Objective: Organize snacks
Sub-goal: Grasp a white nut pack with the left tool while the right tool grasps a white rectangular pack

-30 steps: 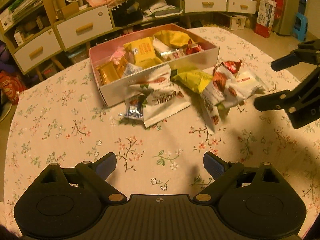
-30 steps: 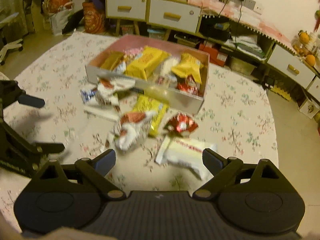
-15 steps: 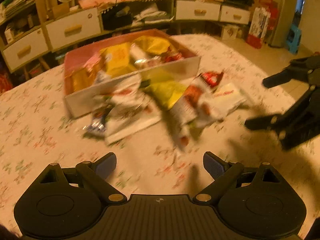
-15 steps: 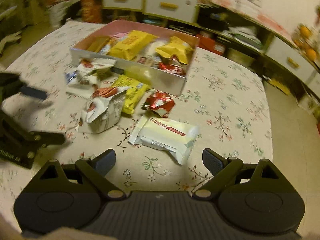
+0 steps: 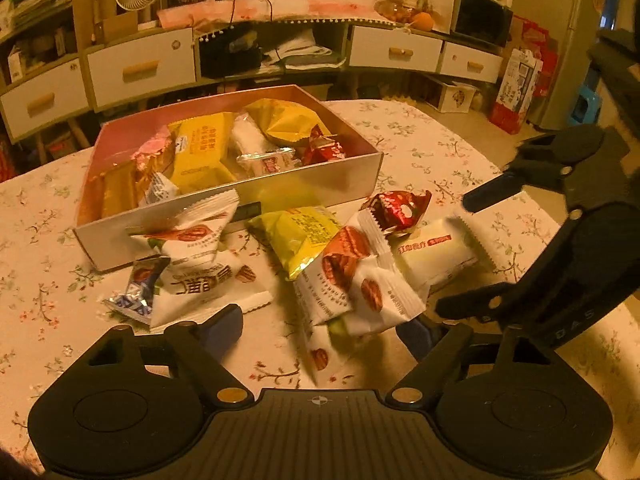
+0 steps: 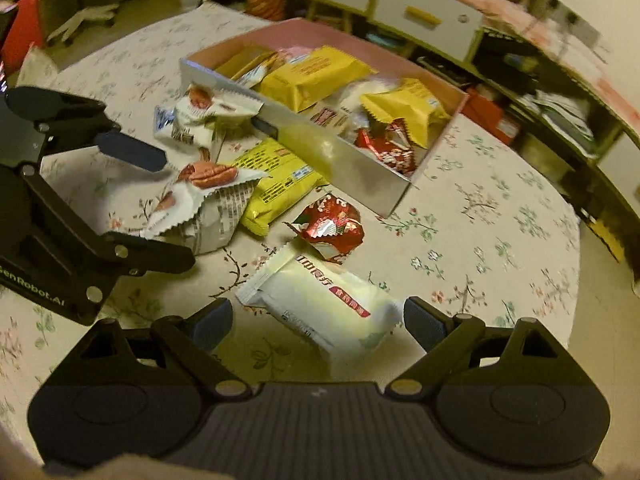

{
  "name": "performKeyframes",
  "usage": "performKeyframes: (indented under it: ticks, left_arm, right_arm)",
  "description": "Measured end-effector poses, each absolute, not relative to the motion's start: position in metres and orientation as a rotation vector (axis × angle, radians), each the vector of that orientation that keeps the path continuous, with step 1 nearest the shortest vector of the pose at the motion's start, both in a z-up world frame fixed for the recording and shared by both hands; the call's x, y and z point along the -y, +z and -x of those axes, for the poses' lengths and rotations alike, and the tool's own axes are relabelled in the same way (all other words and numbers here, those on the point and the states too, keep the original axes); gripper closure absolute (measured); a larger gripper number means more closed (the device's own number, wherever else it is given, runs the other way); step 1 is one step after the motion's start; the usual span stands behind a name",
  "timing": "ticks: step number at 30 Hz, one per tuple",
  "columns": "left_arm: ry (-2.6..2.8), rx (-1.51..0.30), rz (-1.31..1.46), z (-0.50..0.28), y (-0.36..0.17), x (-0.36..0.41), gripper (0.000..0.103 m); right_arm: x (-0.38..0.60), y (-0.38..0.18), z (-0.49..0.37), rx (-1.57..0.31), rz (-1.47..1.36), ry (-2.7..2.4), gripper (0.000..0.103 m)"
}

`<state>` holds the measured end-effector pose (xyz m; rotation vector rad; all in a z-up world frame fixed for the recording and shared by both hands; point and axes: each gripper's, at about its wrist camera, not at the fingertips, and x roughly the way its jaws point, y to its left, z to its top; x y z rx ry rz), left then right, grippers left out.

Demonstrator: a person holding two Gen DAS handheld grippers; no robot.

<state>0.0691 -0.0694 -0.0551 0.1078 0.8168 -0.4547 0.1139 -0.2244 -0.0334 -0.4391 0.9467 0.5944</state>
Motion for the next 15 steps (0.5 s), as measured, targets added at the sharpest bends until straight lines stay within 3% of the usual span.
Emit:
performKeyframes:
  ticks: [9, 12, 15]
  left_arm:
    - [-0.486, -0.841, -0.084, -0.077, -0.060, 0.077, 0.044]
    - [-0.487, -0.836, -0.087, -0.078, -0.058, 0.076, 0.056]
    - [-0.480, -0.842, -0.093, -0.079, -0.057, 0.075, 0.060]
  right_arm:
    - [0.221, -0.049, -0.135, -1.025, 0.419, 0.720, 0.016]
    - [0.224, -0.049, -0.136, -1.029, 0.380, 0.717, 0.024]
    - [0.225, -0.046, -0.132, -1.023, 0.379, 0.715, 0.033]
